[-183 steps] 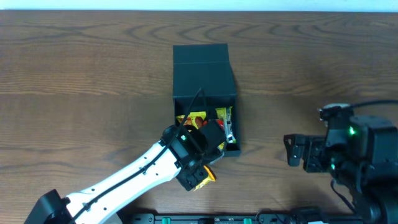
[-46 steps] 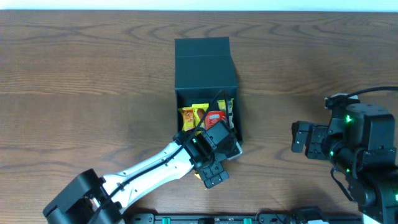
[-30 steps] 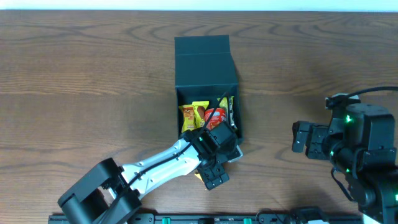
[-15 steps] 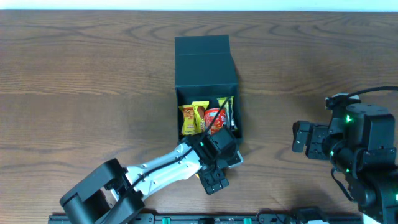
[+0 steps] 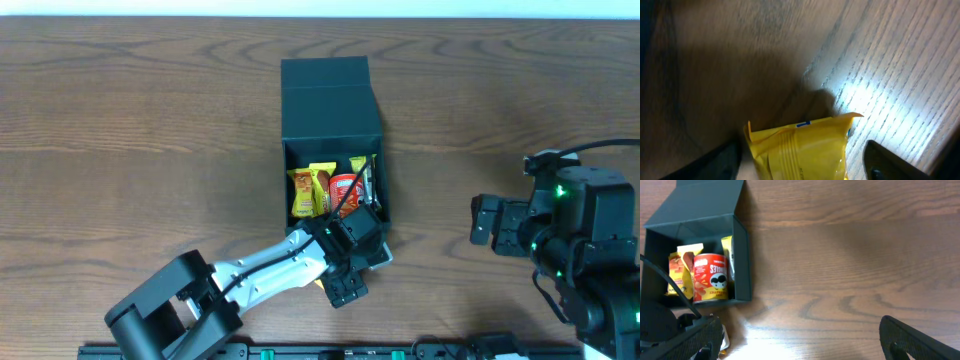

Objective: Pack container
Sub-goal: 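Lift the packet and drop it into the box with the left gripper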

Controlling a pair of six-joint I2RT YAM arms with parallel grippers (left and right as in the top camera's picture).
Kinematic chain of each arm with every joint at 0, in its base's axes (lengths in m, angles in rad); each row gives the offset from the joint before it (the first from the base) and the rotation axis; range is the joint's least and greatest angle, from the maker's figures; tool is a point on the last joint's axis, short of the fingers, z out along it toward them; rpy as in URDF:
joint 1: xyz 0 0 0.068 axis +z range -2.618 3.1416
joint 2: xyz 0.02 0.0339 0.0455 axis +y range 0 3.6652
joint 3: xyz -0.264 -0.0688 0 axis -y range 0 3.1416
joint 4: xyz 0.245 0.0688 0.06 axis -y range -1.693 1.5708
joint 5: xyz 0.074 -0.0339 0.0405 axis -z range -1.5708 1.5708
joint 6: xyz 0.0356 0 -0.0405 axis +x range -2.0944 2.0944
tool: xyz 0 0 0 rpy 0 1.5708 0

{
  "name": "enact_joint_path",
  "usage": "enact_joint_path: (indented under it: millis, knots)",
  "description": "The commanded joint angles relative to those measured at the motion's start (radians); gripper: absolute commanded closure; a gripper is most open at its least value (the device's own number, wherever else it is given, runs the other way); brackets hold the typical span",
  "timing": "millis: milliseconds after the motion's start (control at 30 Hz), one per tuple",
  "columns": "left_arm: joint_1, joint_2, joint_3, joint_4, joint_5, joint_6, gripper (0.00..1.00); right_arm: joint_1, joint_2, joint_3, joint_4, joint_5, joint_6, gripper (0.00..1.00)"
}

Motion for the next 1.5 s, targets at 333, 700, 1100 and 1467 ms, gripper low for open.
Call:
enact_joint_path:
  millis: [333,700,1100,1467]
  knots:
    - [-0.003,0.032,-0.011,-0.006,-0.092,0.003,0.38,0.004,-0.003,0.007,-0.001,0.034,-0.008,0.01]
    - [-0.003,0.032,-0.011,-0.005,-0.163,0.003,0.48,0.004,-0.003,0.007,-0.001,0.038,-0.008,0.01]
    - [-0.003,0.023,0.025,-0.019,-0.157,0.002,0.54,0.004,-0.003,0.007,0.0,0.038,-0.008,0.01]
    - [-0.003,0.009,0.082,-0.048,-0.155,-0.006,0.58,0.004,-0.002,0.007,0.0,0.038,-0.008,0.01]
